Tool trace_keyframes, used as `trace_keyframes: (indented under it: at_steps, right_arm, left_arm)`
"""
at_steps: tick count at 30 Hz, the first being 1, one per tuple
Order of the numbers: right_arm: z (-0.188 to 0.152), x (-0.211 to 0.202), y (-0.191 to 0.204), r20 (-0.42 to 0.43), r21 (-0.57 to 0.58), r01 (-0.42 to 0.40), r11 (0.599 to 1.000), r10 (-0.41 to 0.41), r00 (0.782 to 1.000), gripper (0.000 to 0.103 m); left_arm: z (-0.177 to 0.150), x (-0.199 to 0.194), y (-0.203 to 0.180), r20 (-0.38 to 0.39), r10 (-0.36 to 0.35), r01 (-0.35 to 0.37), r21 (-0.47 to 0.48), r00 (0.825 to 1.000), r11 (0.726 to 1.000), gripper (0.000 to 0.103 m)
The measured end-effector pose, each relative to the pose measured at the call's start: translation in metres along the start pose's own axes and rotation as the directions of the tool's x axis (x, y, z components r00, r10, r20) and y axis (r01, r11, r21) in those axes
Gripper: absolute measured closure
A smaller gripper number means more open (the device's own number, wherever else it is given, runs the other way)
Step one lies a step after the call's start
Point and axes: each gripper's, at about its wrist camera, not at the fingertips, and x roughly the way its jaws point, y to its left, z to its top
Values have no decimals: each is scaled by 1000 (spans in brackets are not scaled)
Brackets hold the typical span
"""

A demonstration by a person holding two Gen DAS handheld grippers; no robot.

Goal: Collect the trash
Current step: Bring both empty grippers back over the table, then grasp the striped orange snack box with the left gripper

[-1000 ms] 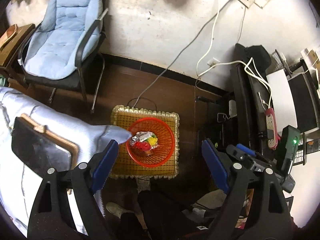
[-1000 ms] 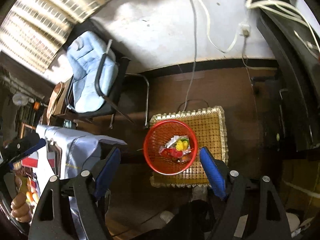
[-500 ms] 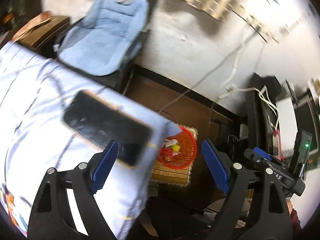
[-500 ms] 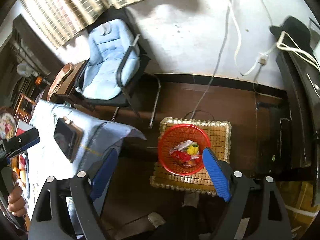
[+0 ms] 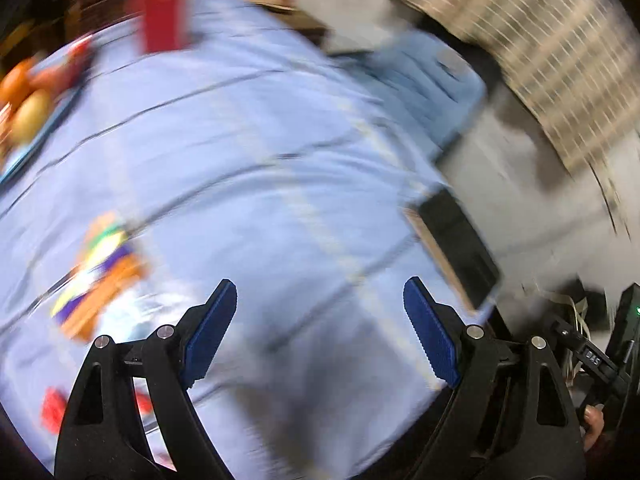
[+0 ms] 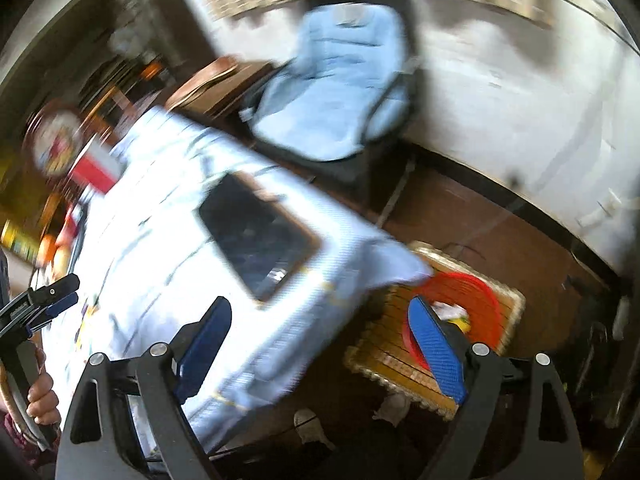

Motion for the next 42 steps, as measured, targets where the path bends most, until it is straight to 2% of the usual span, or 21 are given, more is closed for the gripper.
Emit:
trace_keyframes:
  at_steps: [2, 5, 8, 11, 14, 17, 21, 28, 32, 33, 35, 37, 38, 40, 42]
  right_arm:
    - [6, 8, 31, -17, -68, -28, 997, 27, 999, 15]
    - [11, 18, 83, -53, -172, -87, 981, 79, 995, 15]
    - [8, 27, 126, -90, -249, -134, 959, 114, 989, 15]
    - [-2, 29, 158, -120, -319, -156, 935, 123, 985, 14]
    - [-10, 25, 175, -124, -374, -140, 917, 100, 987, 14]
    - [-18, 22, 173, -114, -374, -99, 922, 60, 992, 14]
    - [-24, 13, 146, -88, -293, -19, 956, -8, 996, 14]
    - [-43, -14, 95, -40, -119, 116, 986, -122, 992, 14]
    - [-51, -25, 83, -22, -80, 156, 985, -158, 987, 14]
    - [-52, -27, 83, -18, -77, 161, 984, -162, 987, 14]
    - [-52, -28, 83, -17, -82, 158, 984, -160, 987, 14]
    - [-50, -25, 89, -21, -105, 143, 984, -146, 989, 14]
    - [-48, -23, 93, -22, -118, 136, 984, -140, 990, 14]
    - [-44, -17, 106, -30, -164, 112, 980, -118, 993, 14]
    - [-39, -8, 121, -43, -219, 80, 973, -91, 995, 14]
  left_arm:
    - [-9, -15, 39, 23, 45, -43, -84, 999, 996, 20]
    - [-29, -40, 106, 40, 116, -103, -235, 992, 967, 20]
    - [-47, -56, 149, 40, 175, -153, -326, 984, 933, 20]
    - [-62, -66, 177, 30, 186, -160, -388, 982, 908, 20]
    - [-61, -62, 184, 12, 200, -182, -365, 980, 913, 20]
    - [-44, -47, 176, -2, 218, -211, -268, 976, 940, 20]
    - [-16, -16, 162, -16, 222, -222, -109, 975, 969, 20]
    - [12, 46, 147, -106, 212, -205, 72, 972, 976, 20]
    - [11, 60, 148, -132, 198, -188, 82, 971, 979, 20]
    - [10, 57, 150, -116, 189, -182, 71, 975, 981, 23]
    - [8, 48, 157, -88, 155, -153, 38, 984, 988, 36]
    - [4, 32, 167, -51, 121, -120, 5, 991, 993, 53]
    - [2, 26, 171, -40, 113, -113, -8, 993, 994, 55]
    - [-3, 7, 181, -9, 96, -96, -50, 995, 994, 70]
    - [-10, -11, 191, 17, 97, -95, -99, 995, 991, 71]
